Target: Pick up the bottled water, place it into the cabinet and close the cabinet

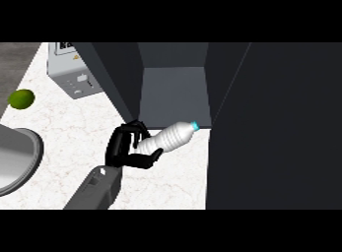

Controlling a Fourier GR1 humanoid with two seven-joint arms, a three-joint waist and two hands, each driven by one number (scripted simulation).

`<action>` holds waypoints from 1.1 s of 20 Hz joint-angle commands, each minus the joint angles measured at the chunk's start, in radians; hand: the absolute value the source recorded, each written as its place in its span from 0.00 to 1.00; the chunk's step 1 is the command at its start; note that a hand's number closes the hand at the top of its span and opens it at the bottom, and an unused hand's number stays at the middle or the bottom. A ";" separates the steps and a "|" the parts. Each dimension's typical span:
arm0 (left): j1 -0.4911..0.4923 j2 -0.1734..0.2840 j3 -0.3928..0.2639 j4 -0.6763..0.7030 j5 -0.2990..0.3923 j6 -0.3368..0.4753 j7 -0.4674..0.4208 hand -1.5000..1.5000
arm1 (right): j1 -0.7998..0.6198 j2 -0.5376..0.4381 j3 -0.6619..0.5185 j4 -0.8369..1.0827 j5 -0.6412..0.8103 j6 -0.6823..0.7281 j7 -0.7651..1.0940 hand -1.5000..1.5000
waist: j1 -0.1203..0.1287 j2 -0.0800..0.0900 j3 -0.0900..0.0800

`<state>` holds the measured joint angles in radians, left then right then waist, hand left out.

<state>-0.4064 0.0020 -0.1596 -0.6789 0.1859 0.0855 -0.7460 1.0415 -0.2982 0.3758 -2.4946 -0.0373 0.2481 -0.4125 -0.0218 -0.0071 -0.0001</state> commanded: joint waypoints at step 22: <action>-0.491 -0.002 -0.225 0.157 0.351 0.511 0.345 1.00 | 0.034 -0.025 -0.155 -0.042 -0.132 0.076 -0.066 0.00 | -0.034 0.019 0.000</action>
<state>-0.8516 0.0007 -0.3828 -0.6036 0.5265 0.5249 -0.3853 1.0808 -0.3194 0.2486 -2.4859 -0.0746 0.3159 -0.5031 -0.0559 0.0097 -0.0007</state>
